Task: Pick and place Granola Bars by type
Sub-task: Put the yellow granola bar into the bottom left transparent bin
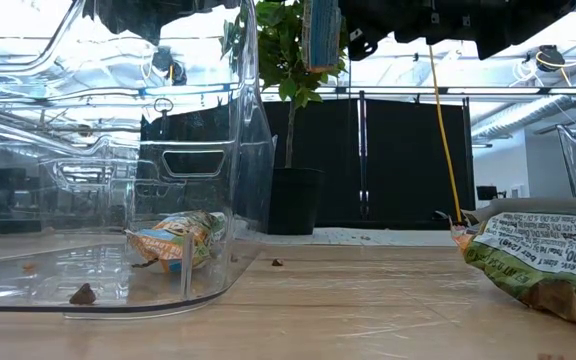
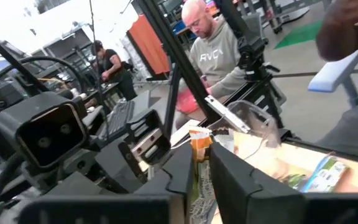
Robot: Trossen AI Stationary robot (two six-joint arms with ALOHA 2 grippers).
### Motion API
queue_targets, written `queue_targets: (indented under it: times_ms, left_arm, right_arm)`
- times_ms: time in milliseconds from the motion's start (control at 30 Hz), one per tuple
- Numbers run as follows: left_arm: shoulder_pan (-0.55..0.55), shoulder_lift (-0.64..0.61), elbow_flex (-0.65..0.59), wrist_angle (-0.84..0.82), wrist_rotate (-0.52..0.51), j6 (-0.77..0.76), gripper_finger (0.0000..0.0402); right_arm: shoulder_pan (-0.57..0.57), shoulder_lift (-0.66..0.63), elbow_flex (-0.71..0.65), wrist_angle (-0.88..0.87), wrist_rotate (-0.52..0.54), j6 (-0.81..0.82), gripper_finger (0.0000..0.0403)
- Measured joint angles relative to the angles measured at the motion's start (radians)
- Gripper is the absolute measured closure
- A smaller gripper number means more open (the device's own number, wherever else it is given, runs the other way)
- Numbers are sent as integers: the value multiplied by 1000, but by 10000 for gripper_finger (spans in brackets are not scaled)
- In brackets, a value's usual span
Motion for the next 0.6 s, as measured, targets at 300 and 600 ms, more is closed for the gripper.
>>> queue_targets:
  times_ms: [300, 600]
  left_arm:
    - [1, 0, 0, 2, -34, 69, 396]
    - [-2, -1, 0, -6, -37, 151, 399]
  right_arm:
    - [0, 0, 0, 3, 2, 0, 403]
    - [0, -34, 1, -43, 4, 0, 403]
